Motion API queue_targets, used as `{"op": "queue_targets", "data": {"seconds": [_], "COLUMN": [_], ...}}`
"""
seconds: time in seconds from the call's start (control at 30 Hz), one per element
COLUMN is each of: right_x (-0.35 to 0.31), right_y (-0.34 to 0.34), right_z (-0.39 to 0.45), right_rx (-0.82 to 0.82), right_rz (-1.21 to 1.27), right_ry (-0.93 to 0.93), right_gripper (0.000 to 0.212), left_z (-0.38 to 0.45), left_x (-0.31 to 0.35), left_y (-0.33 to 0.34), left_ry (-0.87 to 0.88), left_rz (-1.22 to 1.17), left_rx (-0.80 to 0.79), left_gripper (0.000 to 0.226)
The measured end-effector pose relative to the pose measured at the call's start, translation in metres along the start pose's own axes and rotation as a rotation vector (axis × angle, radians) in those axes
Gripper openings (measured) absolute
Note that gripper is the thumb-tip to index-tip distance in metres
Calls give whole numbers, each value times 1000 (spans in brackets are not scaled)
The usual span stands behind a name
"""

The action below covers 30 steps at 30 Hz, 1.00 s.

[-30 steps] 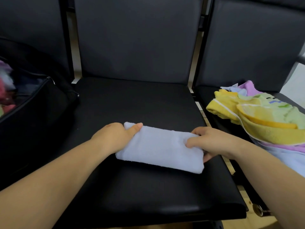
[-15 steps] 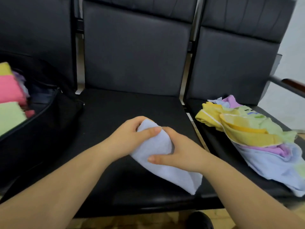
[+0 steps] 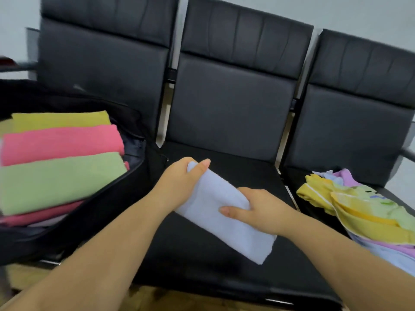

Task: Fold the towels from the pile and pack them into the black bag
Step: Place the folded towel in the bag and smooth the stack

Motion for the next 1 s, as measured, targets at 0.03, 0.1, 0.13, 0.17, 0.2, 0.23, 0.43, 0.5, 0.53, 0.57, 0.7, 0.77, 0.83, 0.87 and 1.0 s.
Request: {"op": "queue_targets", "data": {"seconds": [0.03,0.1,0.13,0.17,0.2,0.23,0.43,0.5,0.53,0.57,0.7,0.77,0.83,0.87,1.0], "right_x": [-10,-30,-35,-44,-54,-63,-124,-145,-156,-167,-208,-223,-234,-239,-251], "right_y": [-6,-18,-22,-26,-28,-30,-33,-32,-33,-34,-40,-41,-40,-40,-40], "right_z": [2,10,11,15,19,24,70,88,96,105,140,161,182,193,231], "right_rx": [-12,-34,-38,-50,-68,-81,-119,-123,-130,-134,-106,-99,-150,-189,-281], "right_rz": [-18,-67,-87,-113,-140,-164,-295,-331,-331,-322,-315,-325,-298,-270,-161], "right_ry": [-17,-68,-83,-111,-141,-169,-327,-369,-385,-401,-454,-442,-414,-399,-350], "right_gripper": [48,46,44,42,40,38,53,56,54,52,56,56,53,50,41], "left_z": [-2,-9,-13,-18,-24,-29,-44,-41,-37,-33,-14,-4,5,11,31], "left_x": [1,3,3,1,-2,-4,-17,-19,-19,-20,-18,-17,-21,-26,-51], "left_y": [-8,-29,-33,-41,-51,-59,-117,-140,-152,-165,-213,-235,-260,-273,-317], "left_ry": [1,8,9,9,16,32,88,93,97,96,66,35,12,-6,-190], "left_rz": [-5,-20,-21,-34,-57,-82,-78,-60,-72,-72,-31,-25,5,19,-196], "left_rx": [26,75,69,65,59,51,107,187,226,258,352,400,434,423,96], "left_gripper": [42,40,38,37,37,40,41,32,28,27,20,16,23,32,78]}}
Point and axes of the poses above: each hand's wrist, its own z-axis towards the middle knuckle, its own y-axis out of the palm, x = y × z, the point moved 3 cm from there along z, towards the middle knuckle, and after that the axes turned 4 degrees about -y, right-handed, at the moved point
